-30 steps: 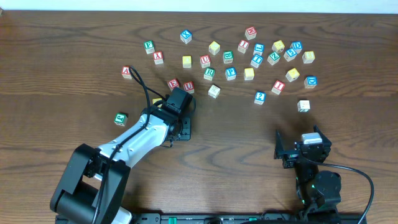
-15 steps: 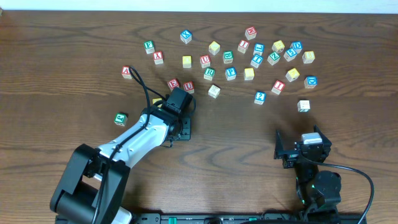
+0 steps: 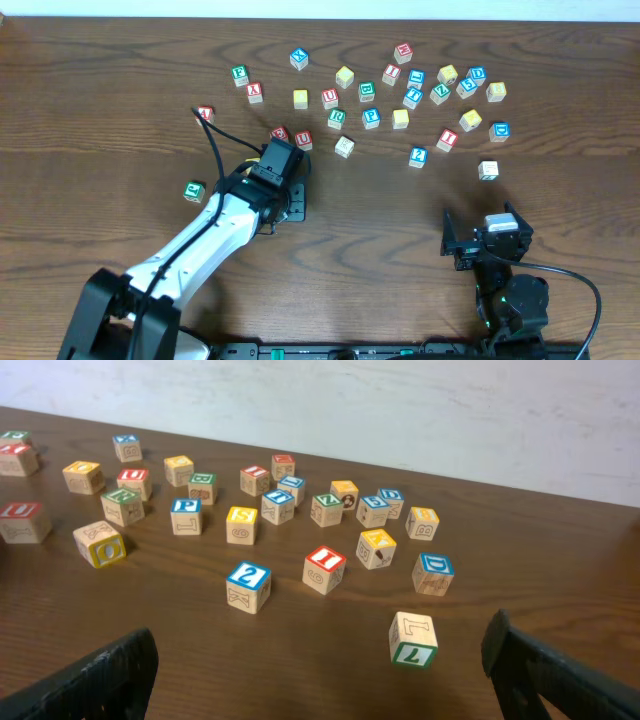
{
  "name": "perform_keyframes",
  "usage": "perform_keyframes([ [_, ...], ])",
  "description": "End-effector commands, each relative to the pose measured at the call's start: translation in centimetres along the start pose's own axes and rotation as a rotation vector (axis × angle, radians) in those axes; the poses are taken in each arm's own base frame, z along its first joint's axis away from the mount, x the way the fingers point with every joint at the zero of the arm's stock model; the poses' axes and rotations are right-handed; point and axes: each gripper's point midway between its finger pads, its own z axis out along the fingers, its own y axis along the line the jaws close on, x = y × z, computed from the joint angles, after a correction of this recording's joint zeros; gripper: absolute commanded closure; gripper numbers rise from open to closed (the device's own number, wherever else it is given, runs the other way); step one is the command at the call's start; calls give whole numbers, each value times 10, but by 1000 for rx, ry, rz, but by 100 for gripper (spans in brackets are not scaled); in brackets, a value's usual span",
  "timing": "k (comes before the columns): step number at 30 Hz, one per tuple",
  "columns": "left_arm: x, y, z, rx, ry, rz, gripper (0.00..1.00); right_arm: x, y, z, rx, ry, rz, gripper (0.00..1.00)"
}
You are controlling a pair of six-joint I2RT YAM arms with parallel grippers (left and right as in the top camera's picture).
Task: Spell out NEURIPS
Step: 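Carry the N block forward and set it down on the open table, then open the left gripper and move it over the red E block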
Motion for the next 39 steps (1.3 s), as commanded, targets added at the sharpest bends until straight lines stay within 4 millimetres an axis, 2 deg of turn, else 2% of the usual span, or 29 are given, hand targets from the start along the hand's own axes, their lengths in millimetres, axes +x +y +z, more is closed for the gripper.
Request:
perform_keyframes([
  [1,-17,-8,-19,25,-63,8,47,1,-1,0,3,1,5,1],
  [11,-49,-22,-45,62,-161,7,45,1,-1,0,3,1,5,1],
  [16,-72,-18,-59,15,-242,-6,45,1,-1,0,3,1,5,1],
  [20,-98,-9,-73,-46,-326,-49,44,1,-1,0,3,1,5,1],
  [23,-112,-3,-75,-51,-339,-103,44,1,-1,0,3,1,5,1],
  [28,-136,4,-66,-85,-305,-151,47,1,-1,0,3,1,5,1],
  [39,-150,10,-25,-175,-208,-274,46,1,-1,0,3,1,5,1],
])
